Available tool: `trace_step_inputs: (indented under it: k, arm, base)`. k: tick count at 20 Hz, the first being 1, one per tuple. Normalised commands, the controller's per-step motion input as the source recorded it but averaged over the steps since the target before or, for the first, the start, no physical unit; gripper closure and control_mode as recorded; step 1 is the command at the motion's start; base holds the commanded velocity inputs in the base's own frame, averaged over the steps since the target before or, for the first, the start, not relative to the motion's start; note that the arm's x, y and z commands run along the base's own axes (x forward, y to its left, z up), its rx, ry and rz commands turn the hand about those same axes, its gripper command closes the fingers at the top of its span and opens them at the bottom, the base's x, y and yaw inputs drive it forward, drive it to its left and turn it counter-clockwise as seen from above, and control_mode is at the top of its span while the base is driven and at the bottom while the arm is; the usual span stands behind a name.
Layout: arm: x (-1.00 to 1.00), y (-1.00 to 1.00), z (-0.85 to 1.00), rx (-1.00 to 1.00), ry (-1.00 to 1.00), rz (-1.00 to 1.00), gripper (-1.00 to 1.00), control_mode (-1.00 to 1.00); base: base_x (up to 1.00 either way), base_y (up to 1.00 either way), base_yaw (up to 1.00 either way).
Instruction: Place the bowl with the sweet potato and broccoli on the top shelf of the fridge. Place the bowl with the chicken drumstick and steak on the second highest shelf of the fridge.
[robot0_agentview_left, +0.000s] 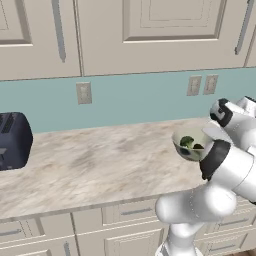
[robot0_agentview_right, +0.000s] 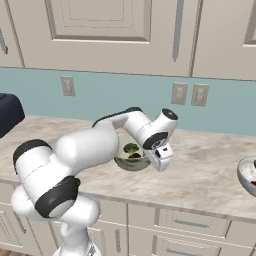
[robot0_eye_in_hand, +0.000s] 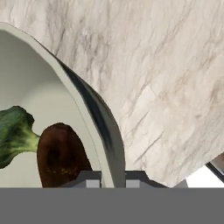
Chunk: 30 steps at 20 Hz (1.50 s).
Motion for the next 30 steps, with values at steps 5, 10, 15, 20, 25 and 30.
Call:
trace_step_inputs:
  k: [5, 10, 15, 20, 25, 30]
  arm:
    - [-0.83, 0.33, 1.00, 0.00, -0.16, -0.01, 1.00, -1.00]
    - [-0.89, 0.35, 0.79, 0.04, -0.16, -0.05, 1.00, -1.00]
    - [-0.34, 0.94, 0.36, 0.00, -0.07, 0.00, 1.00, -1.00]
    - [-0.09, 0.97, 0.06, 0.02, -0.05, 0.00, 1.00, -1.00]
    - [0.00, 0.03, 0.00, 0.02, 0.00, 0.01, 1.00, 1.00]
    - [0.00, 0.00, 0.00, 0.00, 0.00, 0.00, 1.00, 1.00]
  base:
    - [0.00, 0.00, 0.00]
    - [0.00, 0.00, 0.00]
    - [0.00, 0.00, 0.00]
    - [0.00, 0.00, 0.00]
    - [-0.06, 0.00, 0.01]
    - [-0.66, 0.01, 0.03]
